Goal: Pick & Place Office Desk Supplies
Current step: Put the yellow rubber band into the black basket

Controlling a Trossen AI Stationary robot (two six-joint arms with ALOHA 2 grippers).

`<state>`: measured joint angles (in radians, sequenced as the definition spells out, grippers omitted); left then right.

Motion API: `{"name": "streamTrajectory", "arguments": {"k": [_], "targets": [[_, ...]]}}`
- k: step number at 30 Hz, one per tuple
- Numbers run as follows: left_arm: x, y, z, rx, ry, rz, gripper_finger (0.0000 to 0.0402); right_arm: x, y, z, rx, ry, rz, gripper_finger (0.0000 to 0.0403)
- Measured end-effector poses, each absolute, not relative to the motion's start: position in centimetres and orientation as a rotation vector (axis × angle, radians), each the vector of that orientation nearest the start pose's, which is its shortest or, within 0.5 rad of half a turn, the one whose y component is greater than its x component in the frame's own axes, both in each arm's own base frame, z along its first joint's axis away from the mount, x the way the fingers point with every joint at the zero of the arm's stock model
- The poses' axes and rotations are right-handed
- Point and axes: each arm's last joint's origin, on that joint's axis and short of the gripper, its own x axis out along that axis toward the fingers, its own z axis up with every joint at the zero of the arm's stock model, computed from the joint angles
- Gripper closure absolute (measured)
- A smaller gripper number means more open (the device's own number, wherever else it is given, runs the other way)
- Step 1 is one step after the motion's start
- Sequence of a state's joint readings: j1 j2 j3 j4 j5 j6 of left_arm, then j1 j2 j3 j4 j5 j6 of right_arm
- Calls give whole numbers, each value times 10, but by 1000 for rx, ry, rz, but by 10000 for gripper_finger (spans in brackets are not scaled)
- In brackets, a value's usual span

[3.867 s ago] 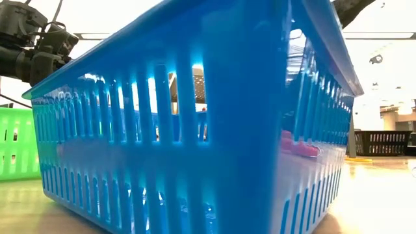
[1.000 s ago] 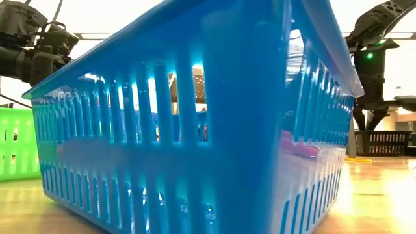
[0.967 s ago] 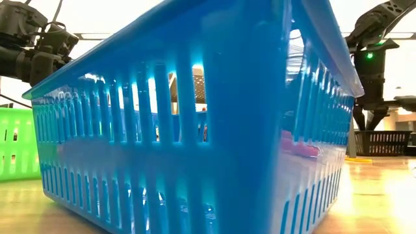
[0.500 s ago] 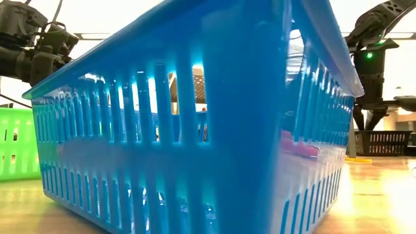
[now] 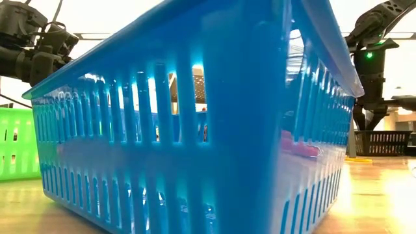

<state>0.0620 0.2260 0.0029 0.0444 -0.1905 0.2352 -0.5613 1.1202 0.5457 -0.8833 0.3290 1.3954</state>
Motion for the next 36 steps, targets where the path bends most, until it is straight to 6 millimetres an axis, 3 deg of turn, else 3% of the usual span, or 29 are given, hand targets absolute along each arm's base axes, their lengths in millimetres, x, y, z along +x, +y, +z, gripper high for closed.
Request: {"name": "streamTrajectory", "arguments": {"k": [5, 15, 20, 29, 36], "targets": [[109, 12, 150, 245, 208, 230, 284, 125, -90, 164, 1194, 736, -1652, 375], [109, 12, 150, 245, 208, 230, 284, 123, -92, 164, 1172, 726, -1675, 259], [109, 12, 150, 245, 208, 230, 284, 123, -92, 164, 1181, 703, -1695, 220], [109, 12, 150, 245, 208, 230, 284, 125, -94, 168, 1157, 683, -1698, 204], [109, 12, 150, 245, 209, 230, 284, 123, -96, 201, 1061, 614, -1682, 211]]}}
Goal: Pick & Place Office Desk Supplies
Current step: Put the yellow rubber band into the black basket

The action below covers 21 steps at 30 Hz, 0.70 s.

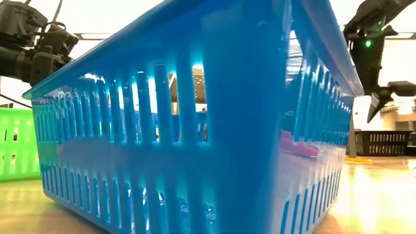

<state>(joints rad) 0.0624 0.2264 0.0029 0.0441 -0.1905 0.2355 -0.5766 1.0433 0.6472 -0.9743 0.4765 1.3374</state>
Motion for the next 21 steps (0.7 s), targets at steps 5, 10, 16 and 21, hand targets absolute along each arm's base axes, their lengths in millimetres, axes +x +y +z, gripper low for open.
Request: {"name": "streamTrajectory", "arguments": {"k": [5, 10, 16, 21], "targets": [[109, 12, 150, 245, 208, 230, 284, 125, -98, 231, 954, 547, -1555, 221], [109, 12, 150, 245, 208, 230, 284, 128, -102, 263, 855, 468, -1472, 229], [109, 12, 150, 245, 208, 230, 284, 141, -119, 297, 791, 467, -1325, 225], [109, 12, 150, 245, 207, 230, 284, 166, -141, 311, 730, 502, -1226, 220]]}}
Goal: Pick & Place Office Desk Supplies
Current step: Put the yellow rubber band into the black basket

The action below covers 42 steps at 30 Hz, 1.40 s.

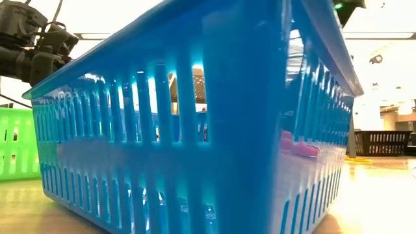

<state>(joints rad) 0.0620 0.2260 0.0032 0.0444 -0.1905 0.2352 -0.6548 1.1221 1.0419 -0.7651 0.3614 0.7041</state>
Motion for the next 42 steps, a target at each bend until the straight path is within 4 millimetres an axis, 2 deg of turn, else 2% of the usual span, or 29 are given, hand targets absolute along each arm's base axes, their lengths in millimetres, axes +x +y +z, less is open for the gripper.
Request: {"name": "streamTrajectory", "arguments": {"k": [7, 12, 15, 23, 33, 42], "targets": [[109, 12, 150, 245, 208, 230, 284, 217, -180, 318, 668, 606, -1176, 218], [109, 12, 150, 245, 208, 230, 284, 245, -213, 325, 742, 723, -1034, 219], [109, 12, 150, 245, 208, 230, 284, 259, -232, 318, 782, 769, -990, 220], [109, 12, 150, 245, 208, 230, 284, 303, -265, 293, 807, 801, -896, 220], [109, 12, 150, 245, 208, 230, 284, 349, -283, 270, 775, 852, -720, 220], [109, 12, 150, 245, 208, 230, 284, 379, -281, 248, 737, 906, -669, 220]]}}
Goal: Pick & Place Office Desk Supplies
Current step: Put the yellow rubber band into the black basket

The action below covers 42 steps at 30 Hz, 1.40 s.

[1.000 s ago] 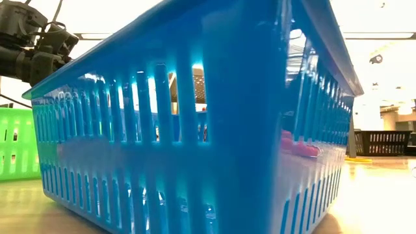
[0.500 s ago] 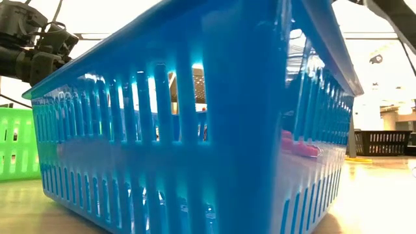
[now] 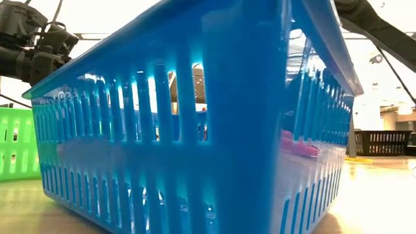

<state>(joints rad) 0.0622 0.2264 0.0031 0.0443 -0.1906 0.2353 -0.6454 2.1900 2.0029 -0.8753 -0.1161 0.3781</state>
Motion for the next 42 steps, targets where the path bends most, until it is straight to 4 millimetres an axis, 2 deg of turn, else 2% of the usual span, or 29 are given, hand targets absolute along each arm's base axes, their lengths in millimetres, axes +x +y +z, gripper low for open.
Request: {"name": "streamTrajectory", "arguments": {"k": [6, 16, 20, 30, 42], "targets": [[109, 12, 150, 245, 208, 230, 284, 387, -272, 234, 744, 953, -630, 220], [109, 12, 150, 245, 208, 230, 284, 396, -269, 234, 890, 846, -708, 220], [109, 12, 150, 245, 208, 230, 284, 398, -267, 231, 896, 833, -707, 220], [109, 12, 150, 245, 208, 230, 284, 400, -265, 199, 938, 793, -727, 220], [109, 12, 150, 245, 208, 230, 284, 399, -264, 190, 948, 784, -726, 220]]}}
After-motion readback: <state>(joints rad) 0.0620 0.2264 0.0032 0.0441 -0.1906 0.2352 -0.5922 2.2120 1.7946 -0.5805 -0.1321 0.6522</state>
